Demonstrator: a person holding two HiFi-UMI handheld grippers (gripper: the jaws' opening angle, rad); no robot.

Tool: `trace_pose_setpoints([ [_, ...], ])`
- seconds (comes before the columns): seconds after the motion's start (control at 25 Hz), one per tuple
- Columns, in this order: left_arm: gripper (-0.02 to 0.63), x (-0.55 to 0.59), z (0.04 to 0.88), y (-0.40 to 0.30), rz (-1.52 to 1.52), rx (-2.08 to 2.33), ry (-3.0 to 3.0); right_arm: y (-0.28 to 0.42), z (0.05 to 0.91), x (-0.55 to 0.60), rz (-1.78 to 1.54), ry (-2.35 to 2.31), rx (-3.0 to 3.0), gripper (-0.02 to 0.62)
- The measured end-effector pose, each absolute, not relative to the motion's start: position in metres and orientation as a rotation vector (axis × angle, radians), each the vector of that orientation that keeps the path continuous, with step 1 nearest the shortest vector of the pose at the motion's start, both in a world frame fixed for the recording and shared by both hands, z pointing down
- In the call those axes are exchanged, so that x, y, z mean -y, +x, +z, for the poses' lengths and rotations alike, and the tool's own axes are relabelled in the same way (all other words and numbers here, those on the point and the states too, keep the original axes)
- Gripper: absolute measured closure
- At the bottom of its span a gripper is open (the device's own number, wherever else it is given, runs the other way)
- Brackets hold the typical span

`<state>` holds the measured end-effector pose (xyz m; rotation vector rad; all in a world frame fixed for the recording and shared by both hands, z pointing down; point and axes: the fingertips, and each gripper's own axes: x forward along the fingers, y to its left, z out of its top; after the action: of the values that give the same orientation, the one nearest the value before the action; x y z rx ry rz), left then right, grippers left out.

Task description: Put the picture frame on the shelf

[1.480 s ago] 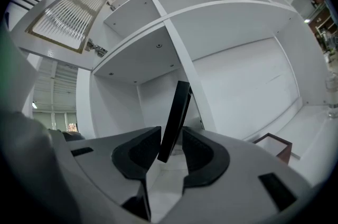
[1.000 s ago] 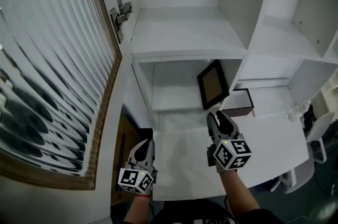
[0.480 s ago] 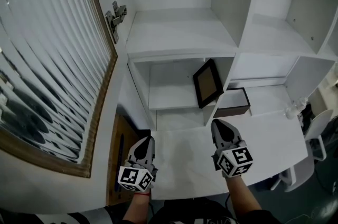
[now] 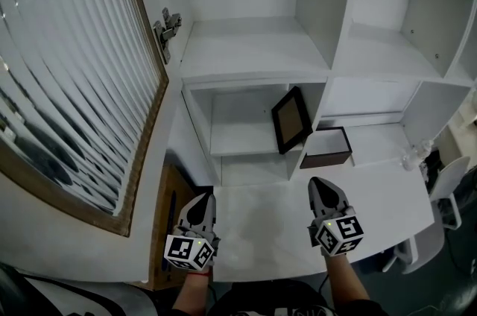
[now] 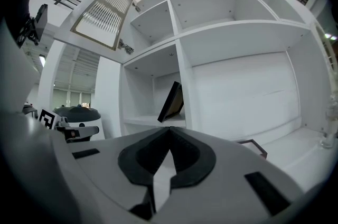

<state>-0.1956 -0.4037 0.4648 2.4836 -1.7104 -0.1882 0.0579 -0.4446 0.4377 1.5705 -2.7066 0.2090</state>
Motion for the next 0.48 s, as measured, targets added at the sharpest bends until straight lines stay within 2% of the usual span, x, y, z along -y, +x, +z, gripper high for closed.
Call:
trace_pose_setpoints([
  [0.48,0.603,0.394,0.458,-0.208,-0.169,1.761,2.479,0.066,0.44,0.441,0.225,1.59,2.721,0.591],
])
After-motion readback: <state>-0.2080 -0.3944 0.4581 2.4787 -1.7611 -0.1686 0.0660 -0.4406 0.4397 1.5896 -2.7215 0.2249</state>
